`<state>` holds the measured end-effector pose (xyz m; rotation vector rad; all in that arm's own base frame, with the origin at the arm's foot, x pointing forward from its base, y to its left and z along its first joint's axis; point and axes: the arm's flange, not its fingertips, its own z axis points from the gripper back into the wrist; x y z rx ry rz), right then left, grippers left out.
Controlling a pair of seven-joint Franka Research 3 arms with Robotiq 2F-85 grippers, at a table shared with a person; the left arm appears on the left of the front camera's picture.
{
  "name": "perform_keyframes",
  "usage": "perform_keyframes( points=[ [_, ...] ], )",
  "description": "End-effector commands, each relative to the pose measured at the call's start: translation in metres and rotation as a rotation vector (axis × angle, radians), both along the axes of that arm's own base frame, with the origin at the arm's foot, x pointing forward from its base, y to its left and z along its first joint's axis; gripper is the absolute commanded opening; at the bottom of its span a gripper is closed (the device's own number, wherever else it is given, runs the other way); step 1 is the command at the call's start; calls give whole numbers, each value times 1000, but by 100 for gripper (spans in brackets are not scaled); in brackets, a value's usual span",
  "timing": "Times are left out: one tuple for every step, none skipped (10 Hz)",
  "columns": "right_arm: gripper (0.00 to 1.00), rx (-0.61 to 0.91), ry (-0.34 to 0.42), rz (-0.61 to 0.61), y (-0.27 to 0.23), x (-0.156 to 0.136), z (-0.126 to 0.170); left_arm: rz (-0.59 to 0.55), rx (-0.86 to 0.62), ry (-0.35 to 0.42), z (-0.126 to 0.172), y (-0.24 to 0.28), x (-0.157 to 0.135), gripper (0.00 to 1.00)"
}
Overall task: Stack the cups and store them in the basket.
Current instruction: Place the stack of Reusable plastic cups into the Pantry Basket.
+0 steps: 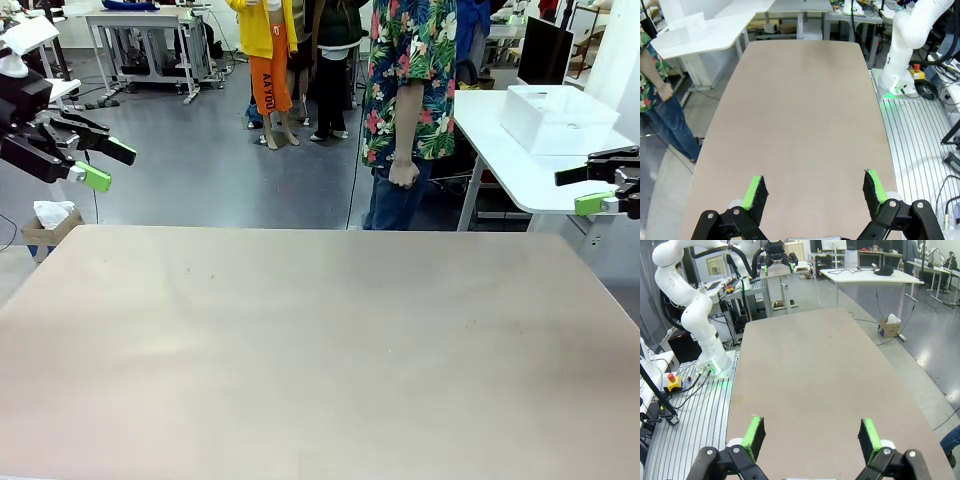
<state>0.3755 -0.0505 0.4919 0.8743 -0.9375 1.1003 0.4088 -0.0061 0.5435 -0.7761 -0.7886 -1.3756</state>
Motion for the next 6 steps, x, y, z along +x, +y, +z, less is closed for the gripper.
perform_keyframes(
  points=[
    [100, 24, 13, -12, 2, 0, 4, 10, -4, 7, 4, -1, -1, 100],
    [100, 24, 13, -12, 2, 0, 4, 10, -4, 7, 4, -1, -1, 100],
    [100, 24, 13, -12, 2, 0, 4, 10, -4, 7, 4, -1, -1, 100],
    [100, 24, 13, -12, 2, 0, 4, 10, -4, 7, 4, -1, -1, 100],
    [100, 24, 13, -12, 2, 0, 4, 10, -4, 7, 4, -1, -1, 100],
    [100, 24, 13, -12, 2, 0, 4, 10, -4, 7, 4, -1, -1, 100]
  ],
)
